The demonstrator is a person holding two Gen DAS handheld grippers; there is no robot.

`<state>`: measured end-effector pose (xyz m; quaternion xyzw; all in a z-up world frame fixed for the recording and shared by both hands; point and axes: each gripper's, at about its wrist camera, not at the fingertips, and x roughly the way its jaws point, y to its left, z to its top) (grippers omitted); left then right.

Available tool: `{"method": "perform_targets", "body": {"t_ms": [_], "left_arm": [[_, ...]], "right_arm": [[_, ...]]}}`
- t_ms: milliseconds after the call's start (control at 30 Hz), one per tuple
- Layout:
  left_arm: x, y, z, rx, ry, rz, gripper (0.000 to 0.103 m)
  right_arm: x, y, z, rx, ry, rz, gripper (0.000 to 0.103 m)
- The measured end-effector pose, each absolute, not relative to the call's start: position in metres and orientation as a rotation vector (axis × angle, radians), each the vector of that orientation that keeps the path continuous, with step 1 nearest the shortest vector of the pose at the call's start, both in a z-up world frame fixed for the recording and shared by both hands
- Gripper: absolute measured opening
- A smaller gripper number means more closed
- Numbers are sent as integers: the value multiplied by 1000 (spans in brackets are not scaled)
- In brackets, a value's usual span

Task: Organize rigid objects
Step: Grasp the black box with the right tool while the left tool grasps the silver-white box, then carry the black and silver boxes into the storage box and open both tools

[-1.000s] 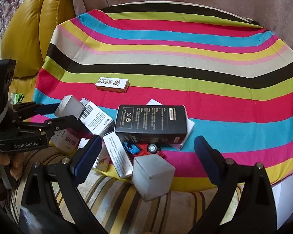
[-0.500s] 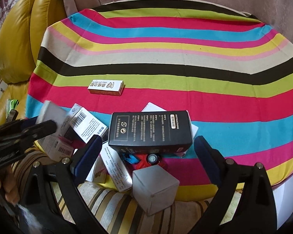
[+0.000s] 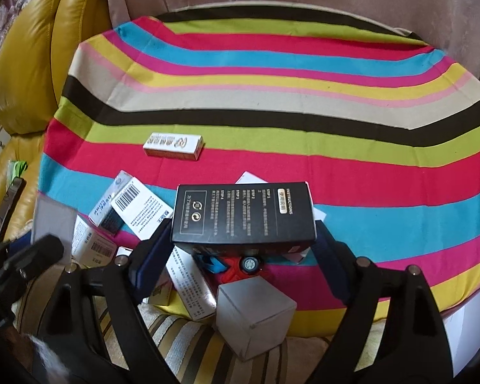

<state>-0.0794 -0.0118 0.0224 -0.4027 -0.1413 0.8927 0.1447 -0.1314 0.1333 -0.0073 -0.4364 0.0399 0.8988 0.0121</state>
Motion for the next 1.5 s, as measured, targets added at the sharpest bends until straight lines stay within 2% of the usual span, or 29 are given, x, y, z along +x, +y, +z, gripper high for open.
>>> {"method": "perform_targets", "body": {"t_ms": [367,1500], "left_arm": [[-58,12,23,-1154,-390,2581,42],[15,127,38,-1116,-137,2366,42]], "right_arm": [[-85,143,21,-1139,148,2821,86],[64,250,22,-1101,377,2654,86]]}}
